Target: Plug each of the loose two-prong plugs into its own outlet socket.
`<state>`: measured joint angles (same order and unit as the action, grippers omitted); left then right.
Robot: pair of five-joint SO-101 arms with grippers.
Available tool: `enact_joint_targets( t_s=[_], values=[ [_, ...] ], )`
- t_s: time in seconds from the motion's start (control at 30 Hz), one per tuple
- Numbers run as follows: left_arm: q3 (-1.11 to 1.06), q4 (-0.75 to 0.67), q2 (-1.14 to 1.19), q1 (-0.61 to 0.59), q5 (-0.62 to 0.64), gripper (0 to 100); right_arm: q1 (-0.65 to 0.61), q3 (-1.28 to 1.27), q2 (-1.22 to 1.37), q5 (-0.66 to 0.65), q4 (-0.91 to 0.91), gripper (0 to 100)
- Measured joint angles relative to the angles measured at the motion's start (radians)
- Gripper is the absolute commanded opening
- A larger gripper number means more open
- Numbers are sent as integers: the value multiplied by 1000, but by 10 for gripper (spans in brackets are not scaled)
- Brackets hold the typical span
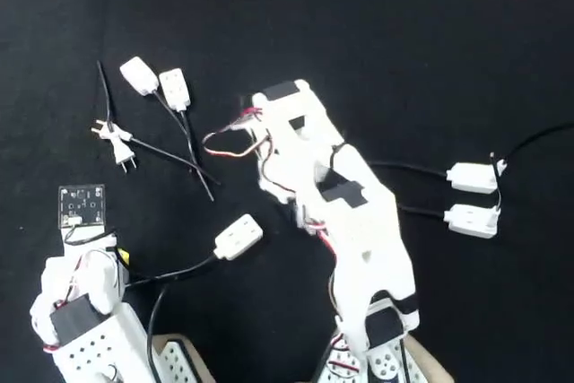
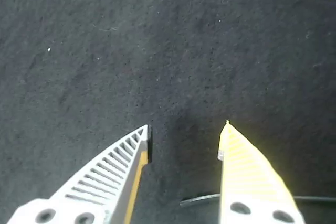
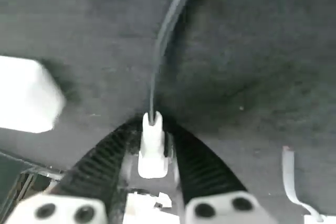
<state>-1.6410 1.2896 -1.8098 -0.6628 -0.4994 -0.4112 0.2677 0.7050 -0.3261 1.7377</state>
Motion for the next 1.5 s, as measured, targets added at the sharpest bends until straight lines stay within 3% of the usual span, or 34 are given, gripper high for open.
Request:
enact_joint_targets(
  t_s=[0.17,0.37,0.67,1.0,1.5],
  values=[
    [0,0,0,0,0,220,3,-97,-226,54,-43,12],
    [0,0,0,0,0,220,-26,-377,-580,110,-249,12],
    [0,0,0,0,0,220,-132,-1020,-1120,256,-792,13],
    [0,0,0,0,0,220,-210,-1662,-1556,399,-1430,13],
    [0,0,0,0,0,220,-281,-1921,-1741,404,-1591,13]
  ],
)
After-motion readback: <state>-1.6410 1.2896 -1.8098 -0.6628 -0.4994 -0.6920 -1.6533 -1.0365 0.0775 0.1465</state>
